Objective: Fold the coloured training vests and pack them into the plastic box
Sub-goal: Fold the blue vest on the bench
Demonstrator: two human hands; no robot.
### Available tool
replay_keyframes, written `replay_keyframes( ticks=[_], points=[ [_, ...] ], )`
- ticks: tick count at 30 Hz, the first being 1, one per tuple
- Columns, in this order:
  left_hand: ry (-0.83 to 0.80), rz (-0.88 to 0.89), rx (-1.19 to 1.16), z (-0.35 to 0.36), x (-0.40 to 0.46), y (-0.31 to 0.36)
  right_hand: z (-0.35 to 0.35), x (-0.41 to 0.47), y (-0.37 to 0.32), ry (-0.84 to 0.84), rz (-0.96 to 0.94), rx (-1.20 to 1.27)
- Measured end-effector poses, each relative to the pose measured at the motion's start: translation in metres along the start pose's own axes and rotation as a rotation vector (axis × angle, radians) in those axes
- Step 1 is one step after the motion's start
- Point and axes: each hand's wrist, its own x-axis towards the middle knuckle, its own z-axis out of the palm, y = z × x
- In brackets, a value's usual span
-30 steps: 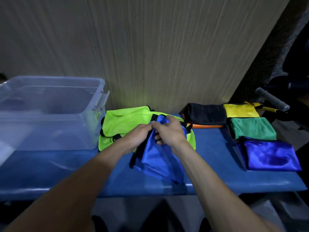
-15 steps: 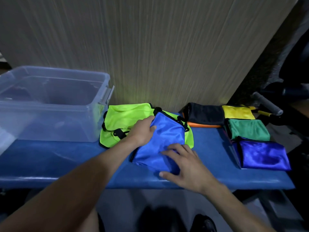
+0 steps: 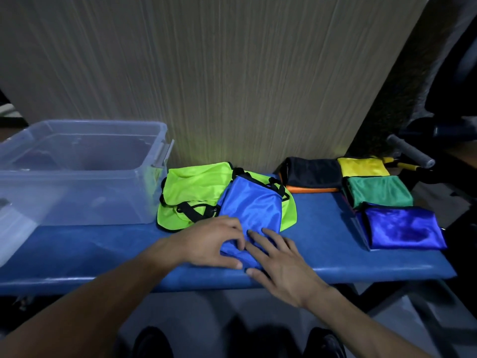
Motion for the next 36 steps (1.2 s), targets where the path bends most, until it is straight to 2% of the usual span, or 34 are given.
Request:
replay_keyframes(
  ticks=[3,9,17,20,24,27,30,32,34,36],
  points=[
    [0.058,-0.008,-0.012,0.006,-0.015,-0.010,-0.002,0.002,0.012,0.095,-0.037,-0.031],
    [0.195,0.010,0.050,0.020,-0.024,-0.016,0.004,-0.002,0.004,0.168,-0.125,0.010],
    [0.239,-0.035,0.046,0.026,-0.027,-0.014,-0.003,-0.005,0.003,0.240,-0.071,0.119],
    [0.256,-0.078,0.128,0.029,-0.023,-0.007,-0.011,0.003,0.001,0.270,0.065,0.295],
    [0.334,-0.166,0.216,0.036,-0.016,-0.003,-0.032,0.018,0.002,0.403,0.292,0.646],
    [0.374,-0.219,0.139,0.033,-0.014,-0.005,-0.041,0.023,0.009,0.462,0.368,0.794],
    [0.372,-0.270,-0.043,0.023,-0.016,-0.006,-0.038,0.018,0.020,0.265,0.268,0.726],
    [0.351,-0.267,-0.117,0.019,-0.019,-0.006,-0.027,0.016,0.026,0.182,0.169,0.576],
    [0.332,-0.267,-0.162,0.016,-0.020,-0.008,-0.024,0.015,0.030,0.220,0.155,0.520],
    [0.380,-0.292,-0.207,0.006,-0.020,-0.007,-0.038,0.017,0.031,0.291,0.227,0.631]
  ],
)
